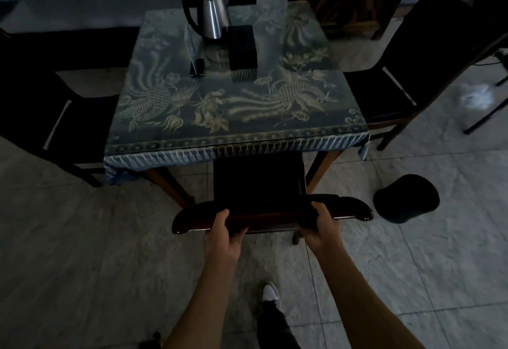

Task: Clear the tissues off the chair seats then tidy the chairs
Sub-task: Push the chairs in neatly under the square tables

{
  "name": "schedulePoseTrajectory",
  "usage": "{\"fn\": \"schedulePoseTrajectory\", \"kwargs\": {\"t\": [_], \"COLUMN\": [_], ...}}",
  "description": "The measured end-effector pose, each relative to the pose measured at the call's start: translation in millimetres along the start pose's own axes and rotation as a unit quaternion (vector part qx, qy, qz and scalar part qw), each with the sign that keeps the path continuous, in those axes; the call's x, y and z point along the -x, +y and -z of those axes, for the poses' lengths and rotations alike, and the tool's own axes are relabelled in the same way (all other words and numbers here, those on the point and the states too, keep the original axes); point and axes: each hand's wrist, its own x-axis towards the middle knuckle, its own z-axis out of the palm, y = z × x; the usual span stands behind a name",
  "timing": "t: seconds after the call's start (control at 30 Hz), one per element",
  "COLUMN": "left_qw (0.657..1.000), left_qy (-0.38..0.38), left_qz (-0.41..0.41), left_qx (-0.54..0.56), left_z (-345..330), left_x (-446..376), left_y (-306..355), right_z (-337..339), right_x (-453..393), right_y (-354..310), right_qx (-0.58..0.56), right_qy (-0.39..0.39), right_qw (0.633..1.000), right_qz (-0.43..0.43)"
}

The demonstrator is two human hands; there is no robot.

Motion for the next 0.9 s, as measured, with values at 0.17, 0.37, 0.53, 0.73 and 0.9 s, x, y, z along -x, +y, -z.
{"fn": "schedulePoseTrajectory", "kwargs": {"t": [0.17, 0.37, 0.53, 0.73, 0.9], "left_qw": [1.0, 1.0, 1.0, 1.0, 1.0], "left_qy": [-0.004, -0.004, -0.006, -0.003, -0.001], "left_qz": [-0.003, -0.001, -0.014, -0.022, -0.021], "left_qx": [0.003, -0.003, -0.004, -0.006, -0.011], "left_z": [-5, -7, -8, -12, -13], "left_x": [2, 2, 3, 7, 10], "left_y": [-3, -5, -8, -9, -7], "right_z": [2, 4, 7, 5, 3], "right_x": [-2, -3, -6, -5, -3], "right_y": [-8, -10, -6, -6, -7], "right_qx": [-0.002, -0.009, -0.012, 0.001, -0.004], "right_qy": [-0.003, -0.018, -0.009, 0.002, -0.003], "right_qw": [1.0, 1.0, 1.0, 1.0, 1.0], "right_qz": [0.0, -0.007, -0.006, -0.014, -0.012]}}
